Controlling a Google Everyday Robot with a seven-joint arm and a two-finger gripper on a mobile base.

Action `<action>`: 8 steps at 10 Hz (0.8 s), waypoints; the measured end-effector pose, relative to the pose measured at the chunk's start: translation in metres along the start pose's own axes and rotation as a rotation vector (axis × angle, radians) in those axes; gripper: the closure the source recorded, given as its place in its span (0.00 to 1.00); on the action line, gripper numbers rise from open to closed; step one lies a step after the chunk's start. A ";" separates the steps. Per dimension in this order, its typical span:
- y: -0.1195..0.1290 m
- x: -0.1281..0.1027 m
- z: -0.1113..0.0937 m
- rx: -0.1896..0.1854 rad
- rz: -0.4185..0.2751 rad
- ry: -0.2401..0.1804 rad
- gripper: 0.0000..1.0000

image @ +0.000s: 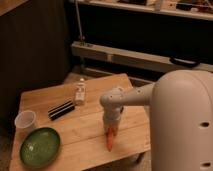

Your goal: Drag the pepper across the table

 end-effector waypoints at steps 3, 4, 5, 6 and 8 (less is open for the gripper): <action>-0.044 0.006 -0.006 -0.015 0.080 -0.021 0.65; -0.056 0.007 -0.009 -0.020 0.107 -0.028 0.65; -0.064 0.008 -0.011 -0.020 0.124 -0.033 0.65; -0.066 0.008 -0.012 -0.028 0.138 -0.037 0.65; -0.078 0.012 -0.007 -0.037 0.170 -0.028 0.65</action>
